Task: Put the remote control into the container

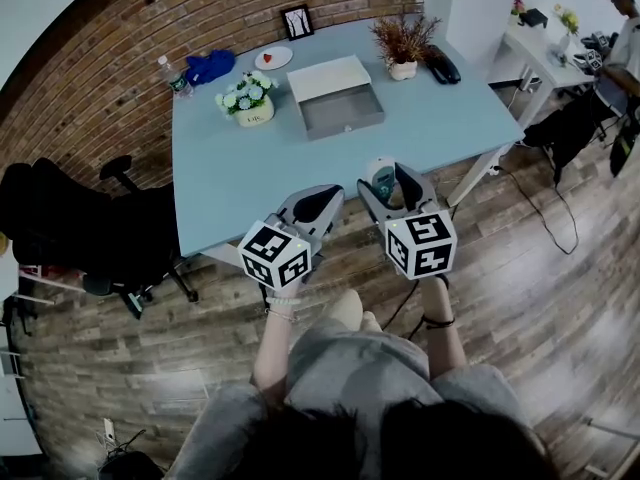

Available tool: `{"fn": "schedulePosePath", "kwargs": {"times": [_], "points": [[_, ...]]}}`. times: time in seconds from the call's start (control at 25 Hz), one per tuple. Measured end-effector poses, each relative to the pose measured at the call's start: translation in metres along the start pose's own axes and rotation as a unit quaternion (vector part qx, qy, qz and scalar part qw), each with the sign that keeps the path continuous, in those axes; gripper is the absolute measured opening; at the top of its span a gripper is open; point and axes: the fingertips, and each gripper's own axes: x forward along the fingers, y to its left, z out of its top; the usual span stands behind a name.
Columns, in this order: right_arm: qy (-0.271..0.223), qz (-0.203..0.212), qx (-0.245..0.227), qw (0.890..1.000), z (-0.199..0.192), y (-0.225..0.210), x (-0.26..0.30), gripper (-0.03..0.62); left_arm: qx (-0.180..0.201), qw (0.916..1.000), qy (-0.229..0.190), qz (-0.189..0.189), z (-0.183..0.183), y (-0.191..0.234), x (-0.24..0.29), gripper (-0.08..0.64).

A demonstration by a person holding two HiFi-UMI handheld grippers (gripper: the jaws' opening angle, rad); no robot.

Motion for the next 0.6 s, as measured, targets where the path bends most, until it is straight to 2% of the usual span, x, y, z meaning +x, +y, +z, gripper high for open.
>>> {"fn": "schedulePosePath", "kwargs": {"times": [0.28, 0.6], "points": [[0.016, 0.009, 0.008, 1.000, -0.004, -0.010, 0.024, 0.279, -0.018, 0.9997, 0.011, 0.008, -0.005, 0.024, 0.011, 0.003], [0.027, 0.005, 0.006, 1.000, 0.003, -0.029, 0.061, 0.279, -0.028, 0.9992, 0.027, -0.009, -0.008, 0.056, 0.040, 0.003]]}}
